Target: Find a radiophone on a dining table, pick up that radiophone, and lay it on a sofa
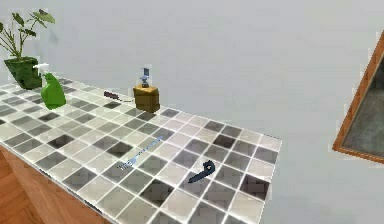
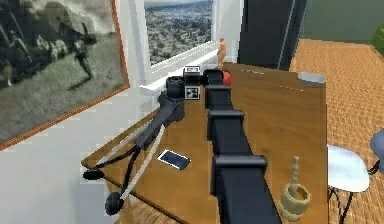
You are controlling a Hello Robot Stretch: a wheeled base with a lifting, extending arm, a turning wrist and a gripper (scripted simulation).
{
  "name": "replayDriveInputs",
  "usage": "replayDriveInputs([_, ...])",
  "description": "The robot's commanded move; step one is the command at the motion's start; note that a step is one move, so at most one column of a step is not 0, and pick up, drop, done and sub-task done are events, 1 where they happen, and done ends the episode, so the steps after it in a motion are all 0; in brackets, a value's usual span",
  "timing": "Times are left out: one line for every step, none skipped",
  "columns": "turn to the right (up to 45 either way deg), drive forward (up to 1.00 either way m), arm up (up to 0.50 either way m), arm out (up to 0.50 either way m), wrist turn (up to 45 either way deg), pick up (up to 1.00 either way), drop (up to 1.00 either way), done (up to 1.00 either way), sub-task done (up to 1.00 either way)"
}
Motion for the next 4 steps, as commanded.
replayDriveInputs([0.0, 0.0, 0.0, 0.0, 45.0, 0.0, 0.0, 0.0, 0.0])
replayDriveInputs([0.0, 0.0, 0.0, 0.0, 45.0, 0.0, 0.0, 0.0, 0.0])
replayDriveInputs([0.0, 0.0, 0.0, 0.0, 42.0, 0.0, 0.0, 0.0, 0.0])
replayDriveInputs([0.0, 0.0, -0.3, 0.0, 0.0, 0.0, 0.0, 0.0, 0.0])
